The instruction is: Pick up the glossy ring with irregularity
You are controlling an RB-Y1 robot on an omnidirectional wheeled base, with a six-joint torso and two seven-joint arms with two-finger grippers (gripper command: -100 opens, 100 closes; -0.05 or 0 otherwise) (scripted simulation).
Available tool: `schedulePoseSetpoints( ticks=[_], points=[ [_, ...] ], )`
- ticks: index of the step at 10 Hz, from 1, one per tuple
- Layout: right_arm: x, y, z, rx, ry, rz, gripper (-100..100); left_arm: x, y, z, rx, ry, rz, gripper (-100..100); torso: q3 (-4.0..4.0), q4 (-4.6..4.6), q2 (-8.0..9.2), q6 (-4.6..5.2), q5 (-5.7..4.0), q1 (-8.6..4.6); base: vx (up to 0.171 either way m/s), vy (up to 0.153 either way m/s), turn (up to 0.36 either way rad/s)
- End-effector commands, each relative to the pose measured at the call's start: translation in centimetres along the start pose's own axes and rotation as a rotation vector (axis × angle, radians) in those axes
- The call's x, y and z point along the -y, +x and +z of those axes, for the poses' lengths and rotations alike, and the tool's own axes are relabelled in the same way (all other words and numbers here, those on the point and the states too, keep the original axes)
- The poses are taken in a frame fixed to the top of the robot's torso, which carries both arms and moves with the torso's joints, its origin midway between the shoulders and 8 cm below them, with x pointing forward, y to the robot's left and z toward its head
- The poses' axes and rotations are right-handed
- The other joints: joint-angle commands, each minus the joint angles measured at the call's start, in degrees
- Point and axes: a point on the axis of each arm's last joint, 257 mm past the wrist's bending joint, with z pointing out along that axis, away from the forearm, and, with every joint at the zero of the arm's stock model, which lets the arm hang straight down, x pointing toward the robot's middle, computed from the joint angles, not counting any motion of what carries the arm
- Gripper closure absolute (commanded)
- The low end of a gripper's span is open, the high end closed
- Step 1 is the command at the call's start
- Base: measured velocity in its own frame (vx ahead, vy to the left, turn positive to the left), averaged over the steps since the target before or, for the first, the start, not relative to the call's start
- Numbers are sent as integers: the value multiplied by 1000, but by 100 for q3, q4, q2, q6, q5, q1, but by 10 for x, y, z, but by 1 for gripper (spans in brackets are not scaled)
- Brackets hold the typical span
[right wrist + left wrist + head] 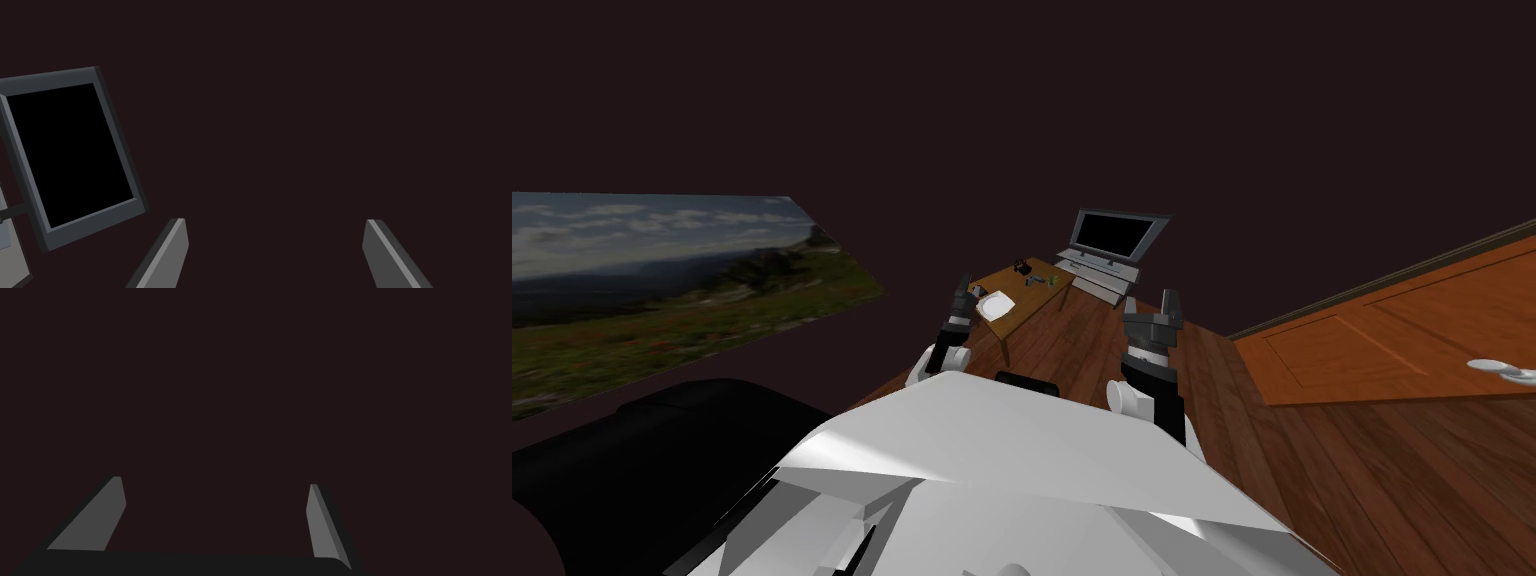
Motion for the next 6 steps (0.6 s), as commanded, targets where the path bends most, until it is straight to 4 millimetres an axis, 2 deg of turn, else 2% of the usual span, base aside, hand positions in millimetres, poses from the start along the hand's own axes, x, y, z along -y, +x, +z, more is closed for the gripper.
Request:
schedulePoseSetpoints(
  ticks=[1, 6],
  points=[
    [0, 0, 0, 0, 0, 0, 0, -25, -8, -3, 11, -57, -13, -100, 0, 0, 0, 0, 0, 0, 47, -135, 26],
    [0, 0, 0, 0, 0, 0, 0, -104, -35, -20, 55, -242, -53, -100, -7, -3, -11, -1, 2, 14, 65, -107, 34]
  ],
)
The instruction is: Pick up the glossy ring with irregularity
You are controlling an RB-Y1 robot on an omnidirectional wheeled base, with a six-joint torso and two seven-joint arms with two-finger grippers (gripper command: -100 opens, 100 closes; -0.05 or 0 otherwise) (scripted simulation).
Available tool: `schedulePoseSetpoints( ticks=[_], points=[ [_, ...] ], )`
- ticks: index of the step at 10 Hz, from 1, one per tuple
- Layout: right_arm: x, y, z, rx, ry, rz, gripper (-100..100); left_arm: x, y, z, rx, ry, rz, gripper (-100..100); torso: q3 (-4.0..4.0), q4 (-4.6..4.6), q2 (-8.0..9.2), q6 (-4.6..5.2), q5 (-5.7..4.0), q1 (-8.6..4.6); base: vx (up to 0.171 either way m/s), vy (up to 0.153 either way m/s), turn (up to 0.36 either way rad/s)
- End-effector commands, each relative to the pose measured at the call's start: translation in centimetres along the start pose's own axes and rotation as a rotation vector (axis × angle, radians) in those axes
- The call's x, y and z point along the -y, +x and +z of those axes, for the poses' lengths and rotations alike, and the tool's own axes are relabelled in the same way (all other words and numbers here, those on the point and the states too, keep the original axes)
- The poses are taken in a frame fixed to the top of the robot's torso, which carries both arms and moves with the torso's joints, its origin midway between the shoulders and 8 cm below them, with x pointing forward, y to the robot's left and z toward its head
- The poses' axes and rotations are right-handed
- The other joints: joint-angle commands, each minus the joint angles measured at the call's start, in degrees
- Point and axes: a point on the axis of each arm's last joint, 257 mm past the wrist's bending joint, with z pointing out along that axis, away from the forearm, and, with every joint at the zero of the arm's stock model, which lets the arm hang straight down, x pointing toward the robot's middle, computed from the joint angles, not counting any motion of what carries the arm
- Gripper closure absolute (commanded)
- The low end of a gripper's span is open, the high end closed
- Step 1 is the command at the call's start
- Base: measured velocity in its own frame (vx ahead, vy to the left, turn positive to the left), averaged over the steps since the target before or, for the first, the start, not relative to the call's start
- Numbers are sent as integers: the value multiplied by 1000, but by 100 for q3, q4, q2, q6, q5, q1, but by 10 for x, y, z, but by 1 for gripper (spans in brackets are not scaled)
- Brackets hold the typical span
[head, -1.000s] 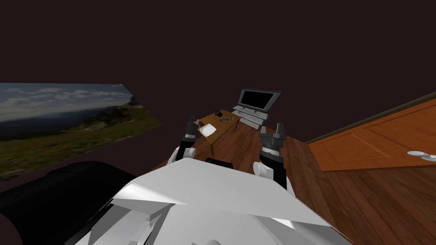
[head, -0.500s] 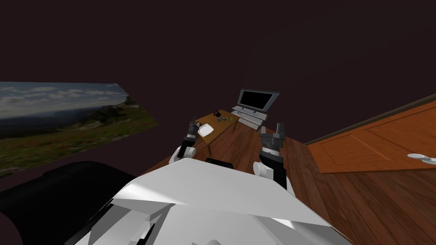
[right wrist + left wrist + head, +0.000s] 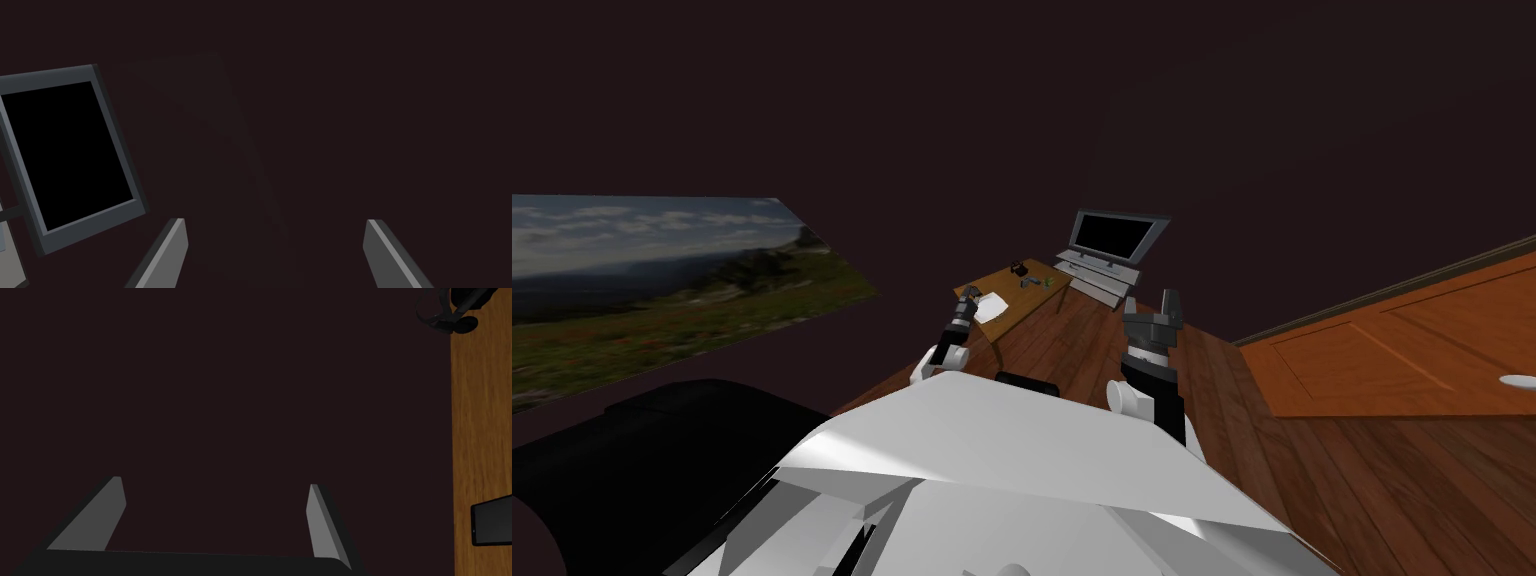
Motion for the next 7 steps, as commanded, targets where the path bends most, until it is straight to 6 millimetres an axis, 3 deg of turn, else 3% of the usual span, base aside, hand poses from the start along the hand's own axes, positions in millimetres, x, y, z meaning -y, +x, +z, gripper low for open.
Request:
schedulePoseSetpoints(
  ticks=[1, 7],
  points=[
    [0, 0, 0, 0, 0, 0, 0, -26, -11, -4, 19, -69, -15, -100, 0, 0, 0, 0, 0, 0, 82, -90, 37],
    [0, 0, 0, 0, 0, 0, 0, -96, -38, -16, 75, -238, -57, -100, 6, 2, 12, 0, 2, 13, 60, -64, 30]
  ],
)
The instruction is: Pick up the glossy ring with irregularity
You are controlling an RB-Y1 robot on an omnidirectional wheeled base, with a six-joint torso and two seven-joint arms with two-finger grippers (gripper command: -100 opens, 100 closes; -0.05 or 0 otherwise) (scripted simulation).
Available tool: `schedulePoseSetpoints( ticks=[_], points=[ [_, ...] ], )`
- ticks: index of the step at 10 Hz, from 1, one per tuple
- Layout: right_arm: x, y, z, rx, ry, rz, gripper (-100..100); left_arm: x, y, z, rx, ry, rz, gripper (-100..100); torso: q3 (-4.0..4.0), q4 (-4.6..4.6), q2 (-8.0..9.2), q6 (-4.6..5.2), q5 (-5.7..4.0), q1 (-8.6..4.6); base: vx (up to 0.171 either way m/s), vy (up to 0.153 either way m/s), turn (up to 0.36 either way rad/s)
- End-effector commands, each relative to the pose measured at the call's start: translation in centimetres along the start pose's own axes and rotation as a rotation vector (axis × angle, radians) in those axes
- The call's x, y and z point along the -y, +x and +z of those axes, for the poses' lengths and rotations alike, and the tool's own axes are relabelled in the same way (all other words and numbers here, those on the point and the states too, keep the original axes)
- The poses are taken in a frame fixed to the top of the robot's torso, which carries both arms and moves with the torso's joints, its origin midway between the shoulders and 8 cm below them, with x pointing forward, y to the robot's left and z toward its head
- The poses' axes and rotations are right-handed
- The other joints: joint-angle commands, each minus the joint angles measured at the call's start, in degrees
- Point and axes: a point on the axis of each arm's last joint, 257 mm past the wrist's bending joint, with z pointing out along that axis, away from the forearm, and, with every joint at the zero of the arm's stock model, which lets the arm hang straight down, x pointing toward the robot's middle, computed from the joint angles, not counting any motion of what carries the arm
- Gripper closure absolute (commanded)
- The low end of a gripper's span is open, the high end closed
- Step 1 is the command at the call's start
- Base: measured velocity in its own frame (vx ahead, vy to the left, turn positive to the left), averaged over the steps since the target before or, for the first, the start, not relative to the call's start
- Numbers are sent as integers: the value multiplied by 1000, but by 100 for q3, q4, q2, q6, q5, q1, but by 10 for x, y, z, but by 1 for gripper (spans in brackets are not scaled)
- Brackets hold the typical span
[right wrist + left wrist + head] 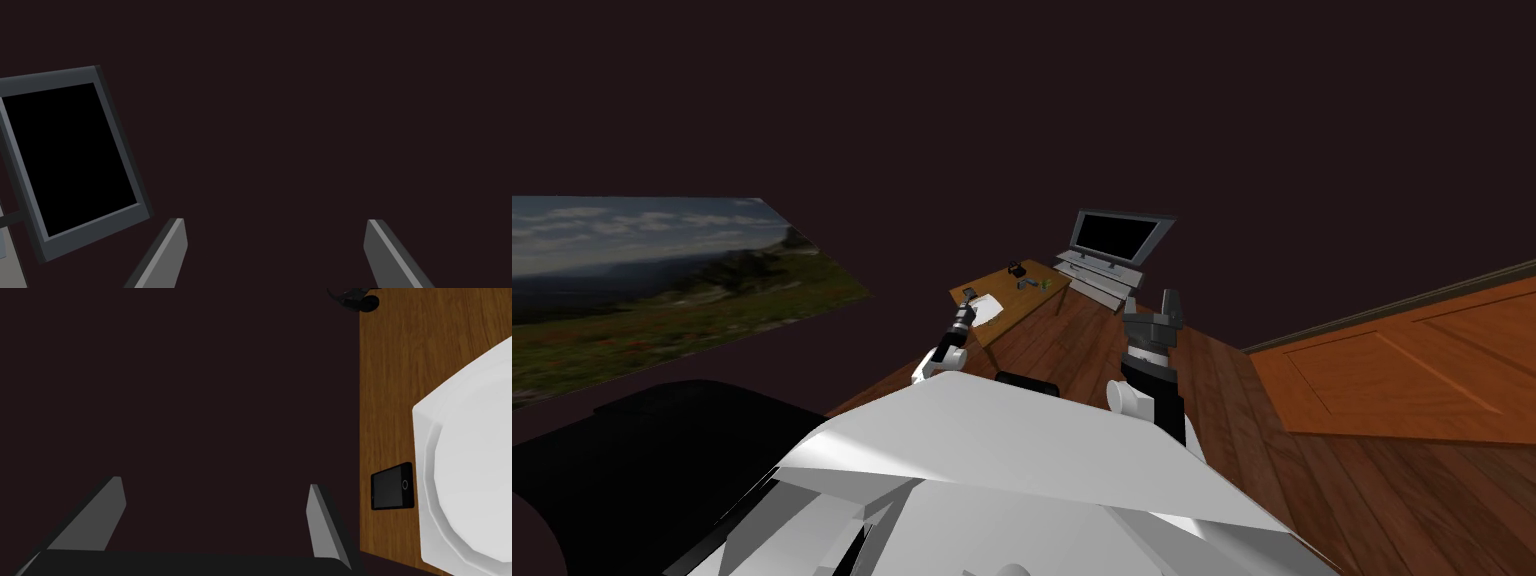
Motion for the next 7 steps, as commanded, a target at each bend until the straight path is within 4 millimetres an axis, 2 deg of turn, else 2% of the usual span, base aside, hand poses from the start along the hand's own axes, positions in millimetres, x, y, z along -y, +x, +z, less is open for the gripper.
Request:
schedulePoseSetpoints(
  ticks=[1, 3, 6, 7],
  points=[
    [0, 0, 0, 0, 0, 0, 0, -25, -10, -1, 21, -59, -21, -100, 0, 0, 0, 0, 0, 0, 69, -74, 46],
    [0, 0, 0, 0, 0, 0, 0, -59, -20, -5, 51, -140, -51, -100, -5, -2, -9, 0, -2, -13, 70, -103, 47],
    [0, 0, 0, 0, 0, 0, 0, -78, -25, -8, 67, -185, -67, -100, 5, 2, 9, 0, -1, -2, 21, -58, 20],
    [0, 0, 0, 0, 0, 0, 0, -93, -27, -11, 80, -222, -84, -100, 6, 2, 12, 1, 0, 6, 21, -34, 24]
  ],
)
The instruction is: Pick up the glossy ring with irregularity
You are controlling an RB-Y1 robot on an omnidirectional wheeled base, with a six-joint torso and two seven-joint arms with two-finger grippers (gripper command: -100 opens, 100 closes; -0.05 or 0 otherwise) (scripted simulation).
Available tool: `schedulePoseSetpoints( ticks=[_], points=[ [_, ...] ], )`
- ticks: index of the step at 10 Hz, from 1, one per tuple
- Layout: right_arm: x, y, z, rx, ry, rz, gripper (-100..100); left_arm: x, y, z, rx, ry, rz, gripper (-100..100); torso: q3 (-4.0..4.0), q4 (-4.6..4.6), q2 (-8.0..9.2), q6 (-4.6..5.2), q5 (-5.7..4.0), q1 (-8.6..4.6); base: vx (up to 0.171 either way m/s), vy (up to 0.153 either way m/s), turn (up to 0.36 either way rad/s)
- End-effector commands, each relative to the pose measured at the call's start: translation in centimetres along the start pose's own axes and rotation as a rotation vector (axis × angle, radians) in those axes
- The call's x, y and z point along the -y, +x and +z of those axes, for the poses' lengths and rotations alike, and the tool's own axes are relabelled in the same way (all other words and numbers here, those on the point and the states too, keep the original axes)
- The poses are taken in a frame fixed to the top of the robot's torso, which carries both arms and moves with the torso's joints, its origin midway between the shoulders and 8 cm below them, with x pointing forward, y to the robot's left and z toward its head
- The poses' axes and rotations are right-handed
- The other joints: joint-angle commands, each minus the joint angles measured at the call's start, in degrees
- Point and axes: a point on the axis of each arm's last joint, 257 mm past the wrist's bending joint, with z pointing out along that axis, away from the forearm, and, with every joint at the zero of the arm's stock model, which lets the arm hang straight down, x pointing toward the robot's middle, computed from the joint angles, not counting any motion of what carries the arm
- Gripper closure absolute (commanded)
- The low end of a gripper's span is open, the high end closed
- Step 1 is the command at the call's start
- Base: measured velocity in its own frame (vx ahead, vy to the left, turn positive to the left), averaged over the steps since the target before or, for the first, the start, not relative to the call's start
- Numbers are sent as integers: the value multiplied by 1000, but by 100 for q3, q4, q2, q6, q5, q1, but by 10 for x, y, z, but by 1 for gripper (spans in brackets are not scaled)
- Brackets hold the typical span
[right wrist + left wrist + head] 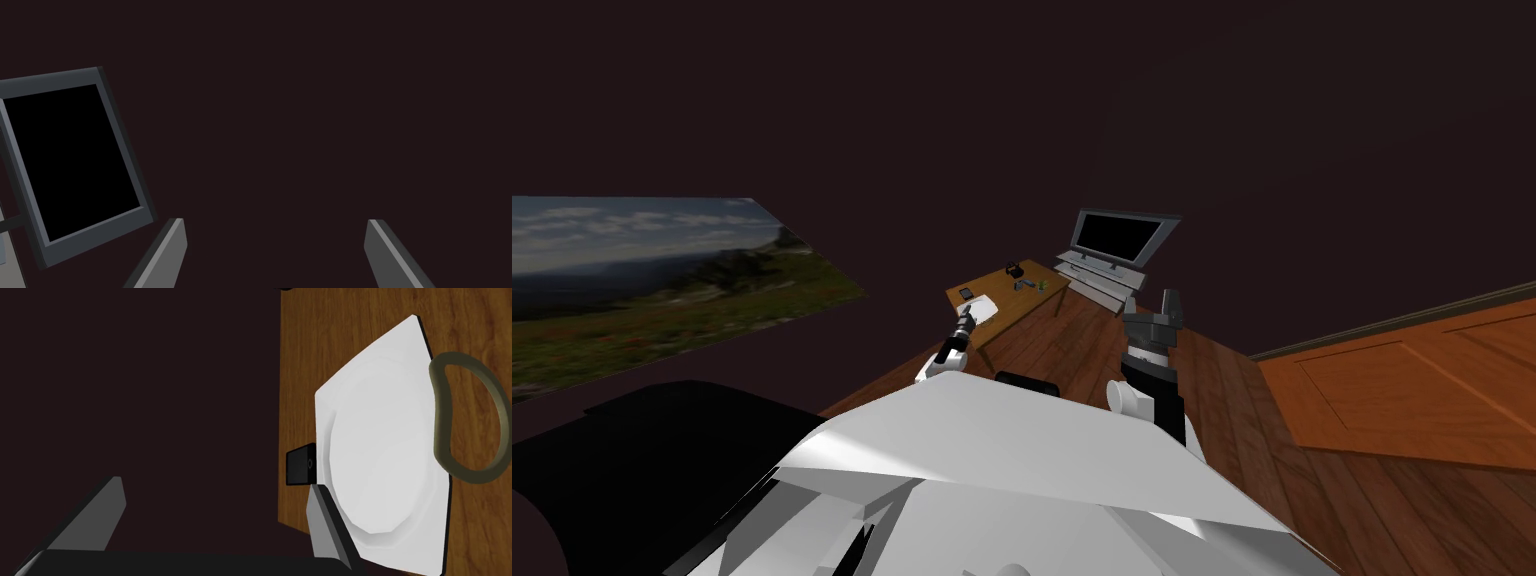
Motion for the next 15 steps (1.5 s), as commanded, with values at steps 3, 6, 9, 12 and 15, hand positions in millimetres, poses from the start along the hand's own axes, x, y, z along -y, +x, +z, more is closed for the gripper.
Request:
schedulePoseSetpoints(
  ticks=[3, 6, 9, 12, 15],
  points=[
    [0, 0, 0, 0, 0, 0, 0, -24, -6, 3, 19, -57, -27, -100, -1, 0, -1, 1, 0, -3, 20, -39, 21],
    [0, 0, 0, 0, 0, 0, 0, -64, -8, 0, 48, -151, -78, -100, -3, -1, -6, 1, -1, -7, 33, -50, 39],
    [0, 0, 0, 0, 0, 0, 0, -96, -1, -4, 64, -224, -125, -100, -5, -2, -9, 1, 0, 1, 42, -25, 40],
    [0, 0, 0, 0, 0, 0, 0, -131, 24, -10, 70, -303, -189, -100, -9, -3, -17, 1, 5, 28, 64, 42, 60],
    [0, 0, 0, 0, 0, 0, 0, -137, 36, -12, 66, -318, -210, -100, -13, -4, -23, 1, 10, 50, 63, 76, 28]
  ],
)
